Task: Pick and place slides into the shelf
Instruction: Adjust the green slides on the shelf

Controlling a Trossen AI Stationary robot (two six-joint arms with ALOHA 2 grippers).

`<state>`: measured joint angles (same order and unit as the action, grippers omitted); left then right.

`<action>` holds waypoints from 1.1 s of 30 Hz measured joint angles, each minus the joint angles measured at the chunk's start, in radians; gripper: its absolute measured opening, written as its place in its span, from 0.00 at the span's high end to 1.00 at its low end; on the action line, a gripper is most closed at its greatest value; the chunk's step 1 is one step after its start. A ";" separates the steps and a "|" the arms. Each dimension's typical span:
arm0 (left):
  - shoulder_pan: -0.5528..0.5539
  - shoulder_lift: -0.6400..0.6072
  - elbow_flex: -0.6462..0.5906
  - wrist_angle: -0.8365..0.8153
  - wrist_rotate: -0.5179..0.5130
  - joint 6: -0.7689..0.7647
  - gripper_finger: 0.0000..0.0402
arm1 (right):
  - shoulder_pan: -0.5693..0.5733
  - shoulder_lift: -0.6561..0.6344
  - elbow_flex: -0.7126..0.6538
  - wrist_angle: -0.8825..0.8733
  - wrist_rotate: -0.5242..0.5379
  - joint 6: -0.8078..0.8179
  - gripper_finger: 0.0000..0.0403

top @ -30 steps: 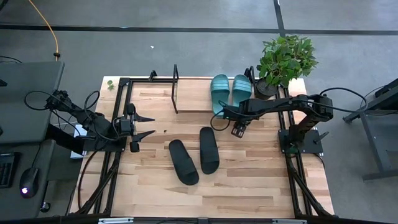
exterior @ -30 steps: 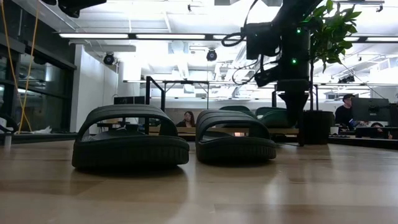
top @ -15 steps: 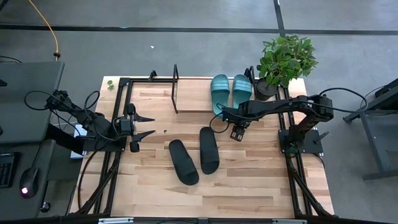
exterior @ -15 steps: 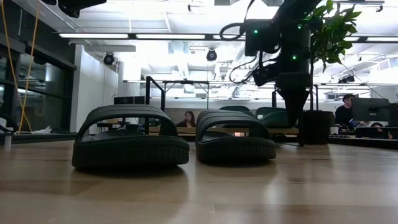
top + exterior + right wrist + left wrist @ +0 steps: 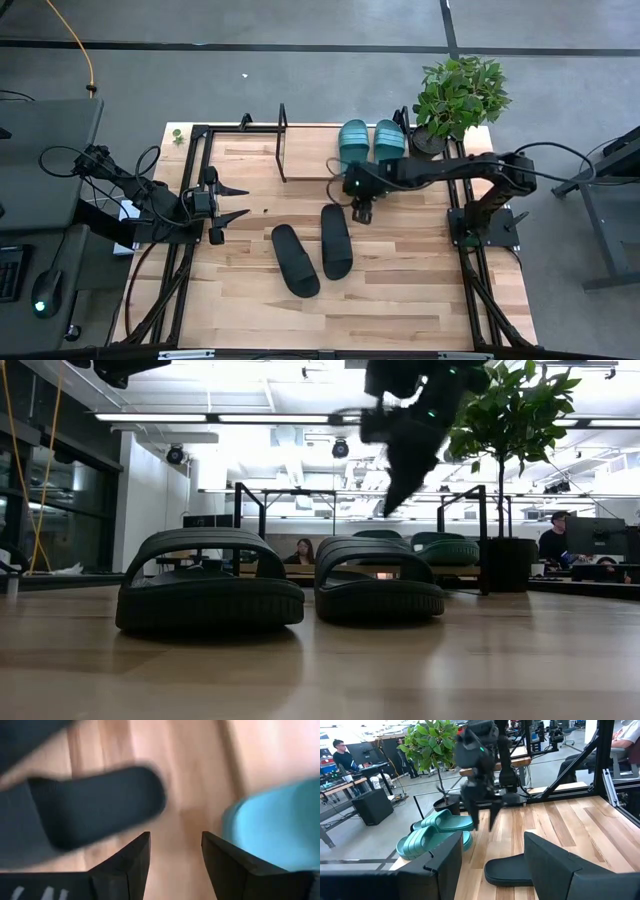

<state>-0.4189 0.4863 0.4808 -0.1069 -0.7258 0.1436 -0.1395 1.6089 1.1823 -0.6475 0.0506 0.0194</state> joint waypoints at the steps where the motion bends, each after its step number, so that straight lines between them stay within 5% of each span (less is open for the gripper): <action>1: 0.000 0.000 0.000 0.000 0.000 0.000 0.52 | -0.011 0.000 0.015 0.014 0.000 -0.020 0.58; 15: 0.000 0.000 0.000 0.001 0.000 0.006 0.52 | -0.208 0.142 0.226 0.064 -0.088 -0.196 0.58; 33: 0.000 0.000 0.000 0.000 0.000 0.008 0.52 | -0.274 0.418 0.541 -0.197 -0.028 -0.337 0.58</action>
<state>-0.4189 0.4864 0.4805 -0.1066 -0.7258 0.1520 -0.4138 2.0266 1.7232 -0.8446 0.0223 -0.3175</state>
